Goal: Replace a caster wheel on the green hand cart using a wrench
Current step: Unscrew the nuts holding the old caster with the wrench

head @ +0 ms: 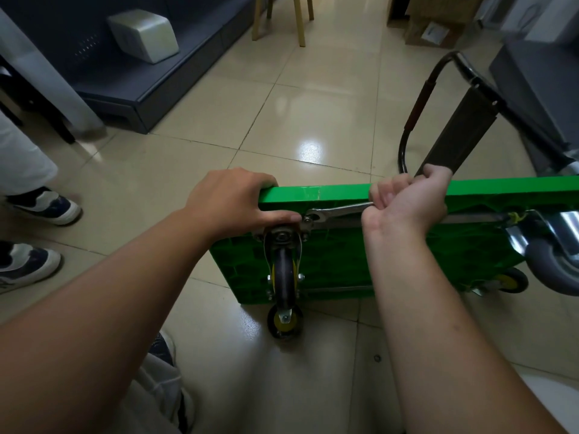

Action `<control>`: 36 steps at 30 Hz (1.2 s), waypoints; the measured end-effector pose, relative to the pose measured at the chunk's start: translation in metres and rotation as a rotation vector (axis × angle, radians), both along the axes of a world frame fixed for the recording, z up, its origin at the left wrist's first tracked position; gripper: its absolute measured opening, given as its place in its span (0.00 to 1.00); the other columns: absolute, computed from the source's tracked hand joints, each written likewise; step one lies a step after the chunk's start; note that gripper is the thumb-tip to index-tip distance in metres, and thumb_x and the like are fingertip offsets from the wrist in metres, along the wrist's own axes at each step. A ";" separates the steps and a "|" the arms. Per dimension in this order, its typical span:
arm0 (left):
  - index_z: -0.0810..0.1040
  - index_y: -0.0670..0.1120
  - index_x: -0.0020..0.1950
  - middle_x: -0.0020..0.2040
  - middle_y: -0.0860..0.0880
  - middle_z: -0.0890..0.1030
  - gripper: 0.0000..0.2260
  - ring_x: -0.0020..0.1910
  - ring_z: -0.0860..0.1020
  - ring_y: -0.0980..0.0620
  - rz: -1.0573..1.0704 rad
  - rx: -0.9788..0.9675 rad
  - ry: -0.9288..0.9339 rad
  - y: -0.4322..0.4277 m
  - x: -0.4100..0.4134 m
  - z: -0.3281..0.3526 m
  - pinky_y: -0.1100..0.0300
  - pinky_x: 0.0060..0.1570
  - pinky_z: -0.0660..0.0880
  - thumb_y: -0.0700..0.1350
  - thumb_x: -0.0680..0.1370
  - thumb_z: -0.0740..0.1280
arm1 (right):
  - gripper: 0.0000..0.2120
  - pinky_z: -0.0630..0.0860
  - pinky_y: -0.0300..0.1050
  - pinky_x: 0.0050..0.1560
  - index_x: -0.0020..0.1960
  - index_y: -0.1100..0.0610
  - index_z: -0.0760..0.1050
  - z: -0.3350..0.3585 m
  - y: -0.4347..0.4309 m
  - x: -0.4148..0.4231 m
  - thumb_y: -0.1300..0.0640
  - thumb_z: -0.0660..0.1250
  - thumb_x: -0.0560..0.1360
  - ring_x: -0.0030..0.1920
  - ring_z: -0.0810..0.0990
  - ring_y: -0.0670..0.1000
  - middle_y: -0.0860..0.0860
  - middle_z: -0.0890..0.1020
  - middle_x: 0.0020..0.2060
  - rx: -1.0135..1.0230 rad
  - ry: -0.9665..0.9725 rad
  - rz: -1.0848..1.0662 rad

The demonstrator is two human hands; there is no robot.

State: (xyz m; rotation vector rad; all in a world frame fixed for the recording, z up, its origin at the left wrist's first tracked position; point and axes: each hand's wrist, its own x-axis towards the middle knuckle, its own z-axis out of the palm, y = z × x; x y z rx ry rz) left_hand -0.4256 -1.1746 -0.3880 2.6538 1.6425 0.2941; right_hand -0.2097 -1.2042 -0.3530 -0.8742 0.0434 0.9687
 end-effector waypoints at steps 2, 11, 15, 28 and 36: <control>0.78 0.54 0.47 0.31 0.55 0.76 0.36 0.30 0.74 0.56 0.005 0.011 0.001 0.000 0.000 0.000 0.59 0.30 0.71 0.83 0.67 0.51 | 0.21 0.51 0.42 0.26 0.28 0.53 0.57 0.002 0.001 -0.007 0.60 0.58 0.79 0.22 0.55 0.49 0.49 0.57 0.22 0.037 -0.075 0.009; 0.78 0.54 0.48 0.32 0.55 0.75 0.35 0.31 0.74 0.57 0.007 0.015 0.031 0.000 0.002 -0.002 0.59 0.31 0.70 0.82 0.67 0.52 | 0.23 0.54 0.39 0.25 0.26 0.54 0.59 0.012 0.010 -0.031 0.63 0.58 0.80 0.20 0.57 0.48 0.49 0.60 0.19 0.120 -0.263 0.071; 0.77 0.54 0.47 0.32 0.55 0.76 0.34 0.31 0.74 0.56 0.010 0.027 0.044 -0.001 0.002 -0.002 0.60 0.30 0.69 0.81 0.67 0.50 | 0.24 0.57 0.38 0.25 0.25 0.54 0.60 0.014 0.010 -0.044 0.64 0.58 0.79 0.19 0.58 0.48 0.48 0.61 0.18 0.151 -0.342 0.101; 0.77 0.59 0.64 0.44 0.55 0.81 0.41 0.42 0.78 0.54 0.043 -0.167 -0.025 0.003 -0.029 0.006 0.56 0.42 0.77 0.82 0.68 0.45 | 0.21 0.53 0.39 0.26 0.28 0.54 0.59 0.017 0.017 -0.040 0.61 0.59 0.79 0.23 0.55 0.48 0.51 0.58 0.23 0.151 -0.348 0.208; 0.81 0.54 0.45 0.31 0.52 0.78 0.41 0.31 0.76 0.54 0.115 -0.062 -0.063 -0.001 -0.027 -0.006 0.56 0.31 0.72 0.82 0.67 0.42 | 0.21 0.52 0.40 0.27 0.30 0.53 0.56 0.014 0.020 -0.041 0.61 0.59 0.79 0.23 0.54 0.48 0.53 0.56 0.24 0.125 -0.430 0.195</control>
